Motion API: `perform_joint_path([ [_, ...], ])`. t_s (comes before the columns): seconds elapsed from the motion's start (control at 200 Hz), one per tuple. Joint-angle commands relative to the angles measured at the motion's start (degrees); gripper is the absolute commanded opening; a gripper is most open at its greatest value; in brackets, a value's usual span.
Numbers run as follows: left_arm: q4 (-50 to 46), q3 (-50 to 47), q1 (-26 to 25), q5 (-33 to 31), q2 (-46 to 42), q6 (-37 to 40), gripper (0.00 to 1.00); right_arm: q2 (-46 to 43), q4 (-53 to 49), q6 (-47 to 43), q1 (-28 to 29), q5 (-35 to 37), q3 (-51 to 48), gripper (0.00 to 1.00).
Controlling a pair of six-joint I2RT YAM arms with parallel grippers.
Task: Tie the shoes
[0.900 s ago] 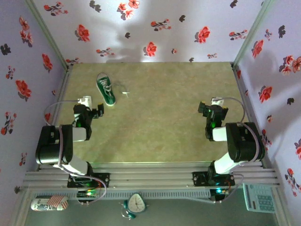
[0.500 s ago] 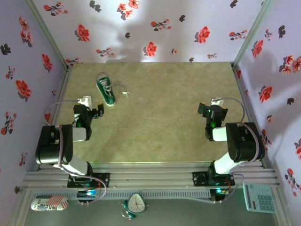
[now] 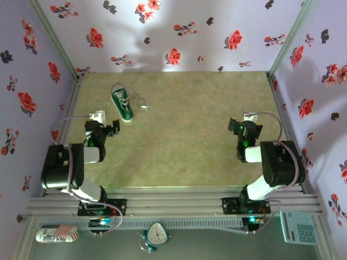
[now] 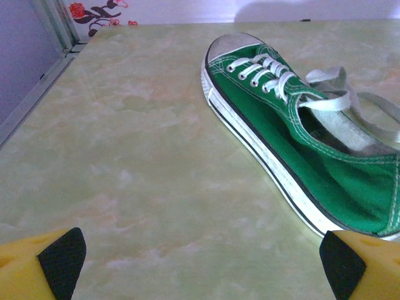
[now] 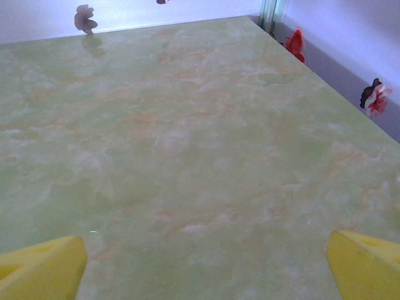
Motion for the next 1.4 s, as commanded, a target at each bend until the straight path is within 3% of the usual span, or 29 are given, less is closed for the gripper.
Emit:
perform_joint_path([
  [0.0, 4.35, -3.11, -1.58, -0.49, -3.52, 1.83, 1.0, -2.69, 3.23, -0.87, 1.01, 1.69, -1.81, 0.99],
  [0.06, 1.58, -3.89, -2.41, -2.98, -7.68, 1.52, 1.0, -4.58, 4.55, -1.34, 1.46, 3.7, -2.91, 0.99],
  [0.165, -12.15, -1.11, -2.73, -7.55, -16.09, -1.83, 1.0, -10.74, -2.74, -3.63, 2.88, 1.38, -2.03, 0.99],
  [0.275, -24.98, 3.08, -2.73, -12.27, -21.64, -8.49, 1.0, -18.81, -13.03, -2.5, 3.47, -0.84, 0.54, 0.99],
  [0.505, -50.2, 11.89, -2.07, -20.21, -25.79, -28.38, 1.0, -31.96, -17.65, 4.96, 3.36, -7.05, 1.32, 0.99],
  [0.58, -57.37, 14.86, -1.25, -20.52, -25.39, -34.07, 1.0, -36.19, -23.68, 9.69, 3.28, -4.15, 3.47, 0.99],
  [0.695, -61.21, 17.22, -1.24, -18.3, -25.25, -34.12, 1.0, -41.12, -40.64, 21.93, 2.95, 8.3, 9.07, 0.99],
  [0.835, -64.68, 20.54, -1.24, -14.53, -24.61, -31.83, 1.0, -41.63, -53.26, 31.81, 2.41, 13.03, 13.42, 0.99],
  [1.03, -67.51, 26.71, -3.15, -6.3, -18.59, -28.48, 1.0, -35.97, -53.74, 28.24, 2.61, -7.9, 17.03, 0.99],
  [1.15, -68.47, 30.9, -8.79, -7.06, -12.18, -26.78, 1.0, -29.77, -57.72, 26.94, 6.11, -14.24, 21.7, 0.96],
  [1.395, -75.06, 45.62, -18.72, -15.15, 5.92, -28.41, 0.91, -23.83, -67.03, 22.86, 16.71, -11.45, 28.95, 0.95],
])
